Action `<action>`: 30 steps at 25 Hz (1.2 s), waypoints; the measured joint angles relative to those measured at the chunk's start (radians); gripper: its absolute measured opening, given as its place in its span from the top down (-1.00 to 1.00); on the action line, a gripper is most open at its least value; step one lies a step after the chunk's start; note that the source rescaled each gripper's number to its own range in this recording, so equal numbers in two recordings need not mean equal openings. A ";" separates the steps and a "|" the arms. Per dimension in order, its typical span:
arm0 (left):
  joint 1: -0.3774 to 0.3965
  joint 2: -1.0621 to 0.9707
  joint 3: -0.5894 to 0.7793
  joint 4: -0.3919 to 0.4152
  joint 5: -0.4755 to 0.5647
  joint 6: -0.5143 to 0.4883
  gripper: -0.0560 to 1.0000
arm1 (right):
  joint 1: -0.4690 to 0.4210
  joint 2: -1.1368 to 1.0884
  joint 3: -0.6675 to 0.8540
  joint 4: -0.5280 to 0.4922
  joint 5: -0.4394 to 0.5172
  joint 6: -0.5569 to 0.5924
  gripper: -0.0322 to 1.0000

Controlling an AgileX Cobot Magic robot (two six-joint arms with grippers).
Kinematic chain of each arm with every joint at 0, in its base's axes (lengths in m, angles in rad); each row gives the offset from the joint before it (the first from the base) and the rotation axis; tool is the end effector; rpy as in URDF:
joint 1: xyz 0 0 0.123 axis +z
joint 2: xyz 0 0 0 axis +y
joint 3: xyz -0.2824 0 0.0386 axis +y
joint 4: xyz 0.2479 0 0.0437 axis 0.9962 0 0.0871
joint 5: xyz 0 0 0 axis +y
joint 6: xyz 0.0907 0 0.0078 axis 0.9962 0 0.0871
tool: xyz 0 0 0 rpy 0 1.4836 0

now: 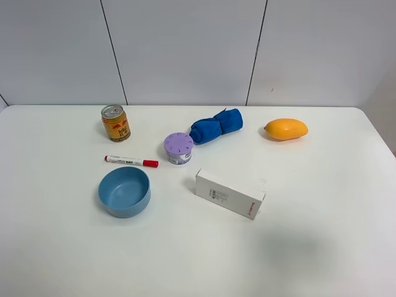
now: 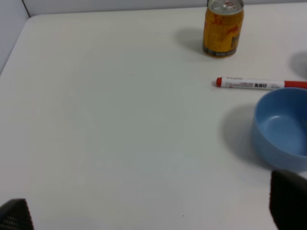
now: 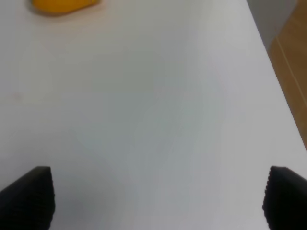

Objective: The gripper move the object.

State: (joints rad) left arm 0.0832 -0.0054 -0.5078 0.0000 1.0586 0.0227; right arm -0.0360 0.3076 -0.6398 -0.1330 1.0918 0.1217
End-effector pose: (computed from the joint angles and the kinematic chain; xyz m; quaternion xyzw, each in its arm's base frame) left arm -0.0065 -0.0005 0.2795 -0.0257 0.8488 0.0279 0.5273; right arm 0.0331 -0.0119 0.3113 0.0688 0.8962 -0.0478 0.4357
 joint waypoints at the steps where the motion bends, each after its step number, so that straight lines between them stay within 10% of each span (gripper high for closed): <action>1: 0.000 0.000 0.000 0.000 0.000 0.000 -1.00 | 0.000 -0.042 0.017 0.000 -0.005 -0.007 -0.72; 30: 0.000 0.000 0.000 0.000 0.000 0.000 -1.00 | 0.000 -0.310 0.131 0.061 -0.023 -0.122 -0.72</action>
State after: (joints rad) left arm 0.0832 -0.0054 -0.5078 0.0000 1.0586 0.0227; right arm -0.0360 -0.0022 -0.5089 -0.0724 1.0690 0.0000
